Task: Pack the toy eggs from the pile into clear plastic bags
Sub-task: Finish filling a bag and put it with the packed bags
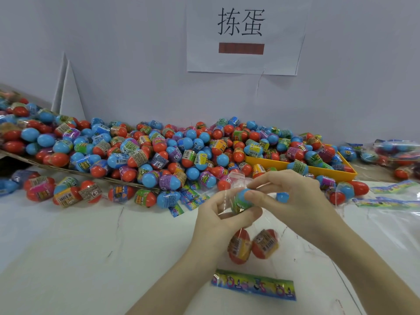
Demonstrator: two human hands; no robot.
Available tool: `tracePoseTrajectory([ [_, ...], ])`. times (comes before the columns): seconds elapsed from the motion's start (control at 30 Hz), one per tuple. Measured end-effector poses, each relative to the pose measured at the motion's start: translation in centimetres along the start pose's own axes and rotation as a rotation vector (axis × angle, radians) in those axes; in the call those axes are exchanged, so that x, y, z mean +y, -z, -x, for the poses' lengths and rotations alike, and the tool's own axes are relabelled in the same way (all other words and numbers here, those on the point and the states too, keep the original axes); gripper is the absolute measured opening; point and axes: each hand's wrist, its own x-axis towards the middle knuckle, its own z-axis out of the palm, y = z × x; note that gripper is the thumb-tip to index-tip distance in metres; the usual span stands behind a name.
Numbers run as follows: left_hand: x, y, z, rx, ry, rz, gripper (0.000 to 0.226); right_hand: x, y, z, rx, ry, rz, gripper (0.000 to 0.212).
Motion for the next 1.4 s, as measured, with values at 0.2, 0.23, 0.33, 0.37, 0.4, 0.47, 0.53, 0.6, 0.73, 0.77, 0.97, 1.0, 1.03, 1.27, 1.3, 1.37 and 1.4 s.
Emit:
tracePoseTrajectory([
  [0.2, -0.1, 0.2, -0.2, 0.004, 0.042, -0.045, 0.03, 0.8, -0.5, -0.1, -0.171, 0.016, 0.028, 0.038],
  [0.23, -0.1, 0.2, -0.2, -0.002, 0.055, -0.049, 0.031, 1.0, -0.6, -0.1, -0.195, 0.022, 0.055, 0.041],
  [0.33, -0.2, 0.2, -0.3, -0.007, 0.086, -0.052, 0.033, 1.4, -0.8, -0.1, -0.271, 0.033, 0.135, 0.045],
  [0.37, -0.2, 0.2, -0.3, -0.005, 0.091, -0.056, 0.034, 1.6, -0.9, -0.2, -0.284, 0.031, 0.125, 0.044],
  [0.4, -0.3, 0.3, -0.3, 0.0, 0.093, -0.058, 0.034, 1.6, -0.9, -0.3, -0.264, 0.02, 0.078, 0.041],
  [0.47, -0.3, 0.4, -0.4, 0.02, 0.091, -0.05, 0.035, 2.1, -0.7, -0.8, -0.049, -0.028, -0.091, 0.021],
  [0.53, -0.2, 0.5, -0.4, 0.05, 0.091, -0.045, 0.036, 3.5, -0.4, -1.3, 0.256, -0.109, -0.076, 0.01],
  [0.6, -0.1, 0.6, -0.4, 0.074, 0.108, -0.05, 0.042, 4.9, -0.3, -1.4, 0.287, -0.246, 0.272, 0.019],
  [0.73, 0.1, 0.5, -0.4, 0.027, 0.227, -0.009, 0.065, 7.3, -1.4, -1.3, -0.079, -0.345, 0.728, 0.057],
  [0.77, 0.1, 0.5, -0.4, 0.0, 0.24, 0.004, 0.058, 7.6, -1.6, -1.3, -0.113, -0.344, 0.775, 0.059],
  [0.97, -0.1, 0.6, -0.4, -0.054, 0.212, 0.024, 0.029, 8.3, -1.7, -1.2, 0.072, -0.29, 0.604, 0.052],
  [1.0, -0.1, 0.6, -0.4, -0.054, 0.206, 0.032, 0.034, 8.1, -1.6, -1.3, 0.157, -0.254, 0.504, 0.054],
  [1.03, 0.0, 0.6, -0.4, -0.052, 0.201, 0.038, 0.04, 7.7, -1.5, -1.4, 0.25, -0.208, 0.363, 0.055],
  [1.27, 0.1, 0.6, -0.4, -0.02, 0.145, -0.034, 0.033, 2.8, 0.9, -1.2, 0.275, -0.032, -0.645, 0.049],
  [1.3, 0.0, 0.5, -0.4, -0.02, 0.13, -0.043, 0.032, 2.1, 1.1, -1.0, 0.244, -0.001, -0.678, 0.045],
  [1.37, 0.1, 0.4, -0.3, -0.026, 0.105, -0.057, 0.033, 1.0, 1.2, -0.6, 0.206, 0.04, -0.665, 0.045],
  [1.4, 0.2, 0.4, -0.3, -0.032, 0.096, -0.063, 0.033, 0.7, 1.2, -0.5, 0.196, 0.053, -0.637, 0.048],
])
